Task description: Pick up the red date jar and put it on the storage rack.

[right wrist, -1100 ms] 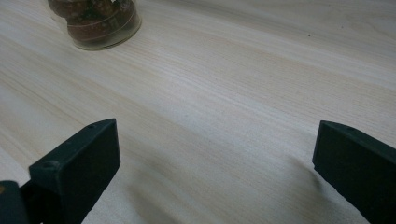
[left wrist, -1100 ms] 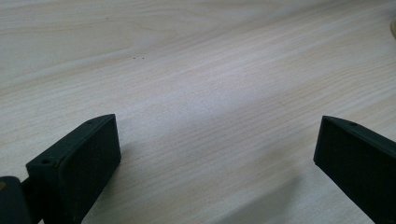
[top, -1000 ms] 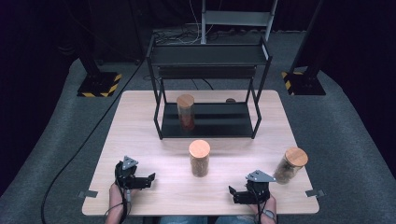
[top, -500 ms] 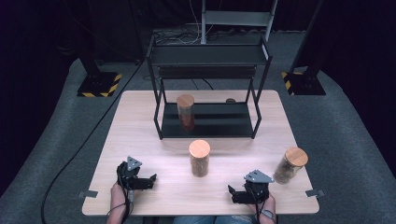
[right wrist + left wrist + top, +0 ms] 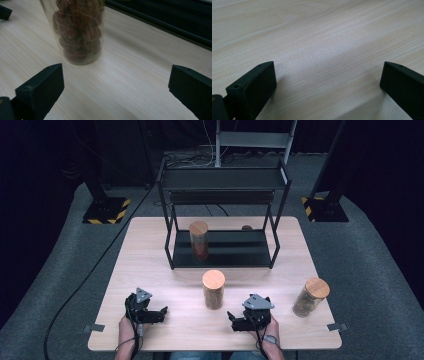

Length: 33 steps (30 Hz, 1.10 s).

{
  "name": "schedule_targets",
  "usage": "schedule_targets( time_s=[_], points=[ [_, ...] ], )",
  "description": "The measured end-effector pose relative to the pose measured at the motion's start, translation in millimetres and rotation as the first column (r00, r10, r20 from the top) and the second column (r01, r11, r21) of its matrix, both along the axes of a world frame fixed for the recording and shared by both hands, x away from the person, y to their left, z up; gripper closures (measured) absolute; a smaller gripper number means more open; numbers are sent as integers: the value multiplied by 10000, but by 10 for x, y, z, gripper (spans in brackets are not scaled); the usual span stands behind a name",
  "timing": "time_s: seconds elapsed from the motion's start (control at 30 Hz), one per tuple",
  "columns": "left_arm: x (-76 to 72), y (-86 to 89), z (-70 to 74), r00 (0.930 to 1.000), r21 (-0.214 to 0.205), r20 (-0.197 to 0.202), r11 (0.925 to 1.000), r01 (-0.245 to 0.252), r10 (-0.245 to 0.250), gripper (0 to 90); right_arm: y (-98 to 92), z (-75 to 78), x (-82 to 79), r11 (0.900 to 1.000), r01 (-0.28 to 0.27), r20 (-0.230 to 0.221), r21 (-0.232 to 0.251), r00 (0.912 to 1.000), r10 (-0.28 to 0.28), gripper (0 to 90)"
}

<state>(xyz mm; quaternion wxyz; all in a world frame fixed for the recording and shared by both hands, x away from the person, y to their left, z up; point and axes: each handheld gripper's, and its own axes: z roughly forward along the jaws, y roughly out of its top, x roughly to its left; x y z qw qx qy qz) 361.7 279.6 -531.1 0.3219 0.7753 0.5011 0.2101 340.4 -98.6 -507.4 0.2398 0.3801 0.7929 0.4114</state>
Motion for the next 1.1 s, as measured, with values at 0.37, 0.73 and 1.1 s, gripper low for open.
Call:
schedule_targets(
  time_s=[0.37,0.73,1.1],
  points=[
    [1,-1,0,10000,-1,0,10000,-4,4,0,404,68,178,9935,-1083,395,337,9935,1069,0],
    [1,-2,0,10000,-10,5,10000,12,-12,1,578,55,306,9878,-1390,774,699,9880,1336,0],
    [1,-3,0,10000,-10,5,10000,18,-18,1,676,-8,365,9893,-1229,957,781,9887,1153,63]
  ],
)
